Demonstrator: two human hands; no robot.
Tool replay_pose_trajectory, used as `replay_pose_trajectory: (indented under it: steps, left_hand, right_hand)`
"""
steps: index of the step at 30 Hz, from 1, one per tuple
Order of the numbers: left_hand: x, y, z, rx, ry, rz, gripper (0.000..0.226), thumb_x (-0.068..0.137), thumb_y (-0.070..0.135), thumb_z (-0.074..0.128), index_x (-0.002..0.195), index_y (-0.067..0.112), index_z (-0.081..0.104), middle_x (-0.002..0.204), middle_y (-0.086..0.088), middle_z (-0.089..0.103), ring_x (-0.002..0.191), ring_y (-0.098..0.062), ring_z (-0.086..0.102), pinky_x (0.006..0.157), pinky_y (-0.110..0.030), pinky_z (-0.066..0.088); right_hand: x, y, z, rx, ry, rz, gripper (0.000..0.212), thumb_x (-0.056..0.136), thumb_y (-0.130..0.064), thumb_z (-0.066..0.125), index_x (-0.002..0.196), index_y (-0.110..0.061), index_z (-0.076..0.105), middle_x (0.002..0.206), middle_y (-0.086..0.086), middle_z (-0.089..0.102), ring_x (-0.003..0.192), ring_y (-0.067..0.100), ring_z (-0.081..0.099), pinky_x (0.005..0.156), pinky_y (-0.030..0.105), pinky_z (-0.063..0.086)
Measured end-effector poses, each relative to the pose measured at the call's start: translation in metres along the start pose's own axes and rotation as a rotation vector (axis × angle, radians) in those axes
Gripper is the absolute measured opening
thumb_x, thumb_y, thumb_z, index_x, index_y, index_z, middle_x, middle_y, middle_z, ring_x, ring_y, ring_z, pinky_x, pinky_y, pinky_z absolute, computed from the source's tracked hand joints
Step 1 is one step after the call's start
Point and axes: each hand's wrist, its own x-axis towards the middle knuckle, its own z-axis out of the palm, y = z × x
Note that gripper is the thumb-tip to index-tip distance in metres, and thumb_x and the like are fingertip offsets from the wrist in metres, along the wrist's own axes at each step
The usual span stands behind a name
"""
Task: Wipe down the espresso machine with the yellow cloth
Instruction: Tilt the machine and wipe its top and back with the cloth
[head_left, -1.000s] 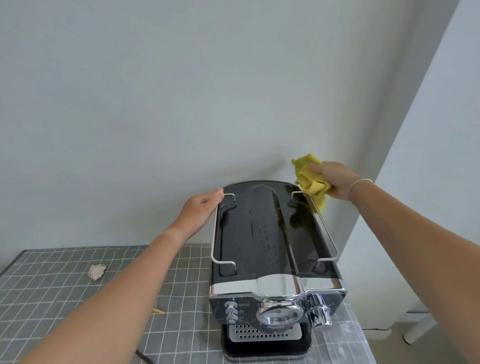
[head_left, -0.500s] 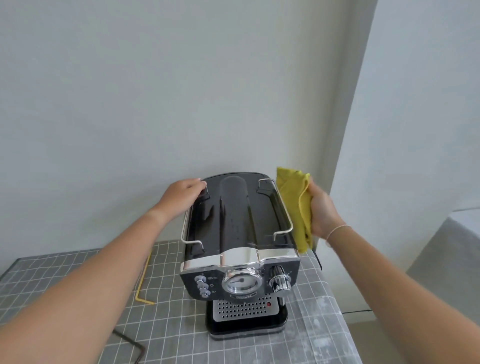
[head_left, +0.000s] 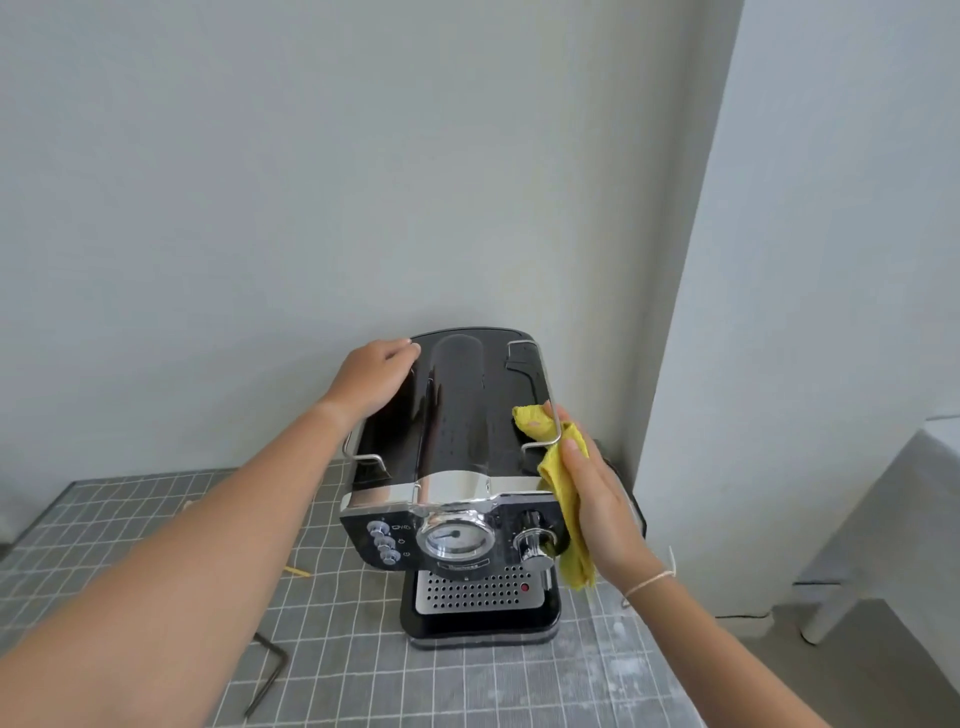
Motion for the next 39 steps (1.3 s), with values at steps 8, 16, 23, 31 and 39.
replay_pose_trajectory:
  steps: [8,16,23,31,39]
  left_hand:
    - [-0.005,0.003,0.001,-0.048,0.057,0.003,0.038,0.094,0.029,0.037,0.059,0.02,0.025,0.057,0.002,0.029,0.062,-0.018,0.032,0.058,-0.031,0.024]
    - [-0.004,0.001,0.002,-0.107,0.059,-0.044,0.029,0.095,0.034,0.036,0.073,0.015,0.039,0.066,0.001,0.037,0.066,-0.016,0.035,0.056,-0.026,0.026]
    - [0.002,-0.006,0.0,-0.186,0.021,-0.043,0.024,0.094,0.036,0.035,0.078,0.02,0.04,0.064,0.009,0.03,0.056,-0.004,0.028,0.055,-0.02,0.023]
    - [0.013,-0.025,-0.008,-0.093,0.029,0.043,0.041,0.097,0.03,0.03,0.06,0.015,0.029,0.062,-0.003,0.038,0.069,-0.023,0.04,0.062,-0.033,0.029]
    - [0.016,-0.038,-0.006,-0.239,-0.073,0.065,0.033,0.099,0.02,0.027,0.116,0.011,0.055,0.121,-0.003,0.058,0.119,-0.02,0.045,0.097,-0.024,0.034]
  right_hand:
    - [-0.014,-0.003,0.006,0.078,0.024,-0.073,0.037,0.101,-0.027,0.03,0.136,-0.026,0.044,0.131,-0.016,0.05,0.104,-0.027,0.045,0.078,-0.008,0.033]
    - [-0.047,0.029,0.05,-0.48,0.333,-0.4,0.037,0.096,-0.05,0.022,0.128,-0.051,0.04,0.147,-0.028,0.026,0.146,0.009,-0.001,0.117,0.02,0.004]
    - [-0.05,0.017,0.09,-0.813,0.383,-0.432,0.045,0.1,-0.041,0.015,0.139,-0.03,0.034,0.146,-0.008,0.039,0.145,0.02,0.009,0.118,0.034,0.0]
    - [-0.023,-0.039,0.116,-1.095,0.069,-0.261,0.061,0.093,-0.047,0.007,0.139,-0.027,0.042,0.15,-0.008,0.033,0.144,0.023,0.016,0.118,0.033,0.005]
    - [0.075,-0.043,0.111,-1.193,-0.119,-0.011,0.048,0.099,-0.035,0.02,0.145,-0.023,0.028,0.157,-0.003,0.014,0.145,0.027,0.007,0.119,0.042,0.007]
